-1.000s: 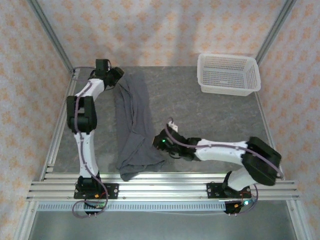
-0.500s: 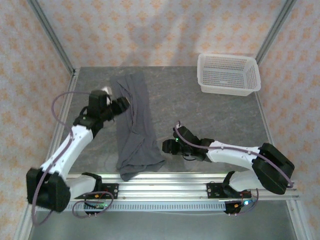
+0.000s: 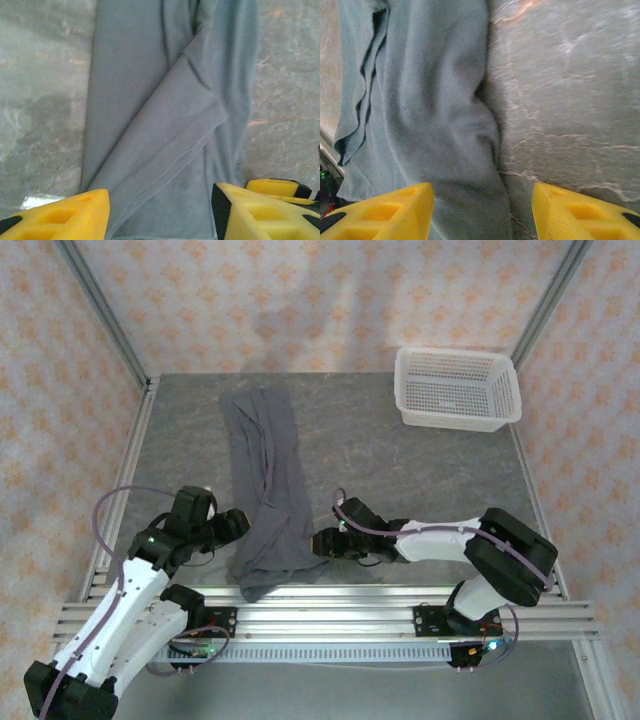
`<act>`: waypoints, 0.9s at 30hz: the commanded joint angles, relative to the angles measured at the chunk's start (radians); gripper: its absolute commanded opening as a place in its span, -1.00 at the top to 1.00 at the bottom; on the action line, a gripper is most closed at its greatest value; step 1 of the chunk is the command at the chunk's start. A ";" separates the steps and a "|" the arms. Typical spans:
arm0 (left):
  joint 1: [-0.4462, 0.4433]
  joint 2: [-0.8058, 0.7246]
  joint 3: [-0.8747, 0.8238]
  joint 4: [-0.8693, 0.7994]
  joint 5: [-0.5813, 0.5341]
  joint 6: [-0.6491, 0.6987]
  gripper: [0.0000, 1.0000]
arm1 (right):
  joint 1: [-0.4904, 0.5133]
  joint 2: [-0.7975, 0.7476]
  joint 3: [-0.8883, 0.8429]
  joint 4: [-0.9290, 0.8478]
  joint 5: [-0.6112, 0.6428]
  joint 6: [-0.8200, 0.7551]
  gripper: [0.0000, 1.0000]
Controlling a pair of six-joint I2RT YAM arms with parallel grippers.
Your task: Fold the inside-out t-shirt
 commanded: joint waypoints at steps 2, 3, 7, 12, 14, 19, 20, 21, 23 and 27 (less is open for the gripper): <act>-0.007 0.006 -0.031 -0.068 -0.006 -0.053 -0.14 | 0.031 0.035 0.032 0.060 -0.005 0.035 -0.07; -0.006 0.011 -0.034 -0.068 -0.018 -0.061 -0.14 | 0.037 0.044 0.034 0.067 -0.001 0.039 -0.07; -0.007 0.034 -0.044 -0.063 -0.048 -0.109 -0.13 | 0.060 0.086 0.048 0.103 -0.003 0.062 -0.06; -0.006 0.060 -0.083 -0.070 -0.051 -0.182 -0.13 | 0.066 0.094 0.055 0.155 0.007 0.117 0.42; -0.006 0.064 -0.103 -0.080 -0.050 -0.229 -0.12 | 0.067 0.062 0.055 0.146 0.029 0.126 0.70; -0.007 0.082 -0.152 -0.057 -0.018 -0.279 -0.12 | 0.060 -0.038 0.051 0.075 0.090 0.109 0.95; -0.006 0.095 -0.160 -0.042 -0.008 -0.278 -0.12 | 0.055 -0.055 0.046 0.071 0.096 0.109 0.95; -0.006 0.109 -0.164 -0.030 0.004 -0.276 -0.13 | 0.051 -0.064 0.043 0.064 0.099 0.109 0.95; -0.006 0.152 -0.175 0.007 0.033 -0.273 -0.13 | 0.047 -0.075 0.042 0.042 0.111 0.103 0.95; -0.006 0.207 -0.182 0.044 0.081 -0.274 -0.13 | 0.045 -0.073 0.037 0.045 0.115 0.112 0.95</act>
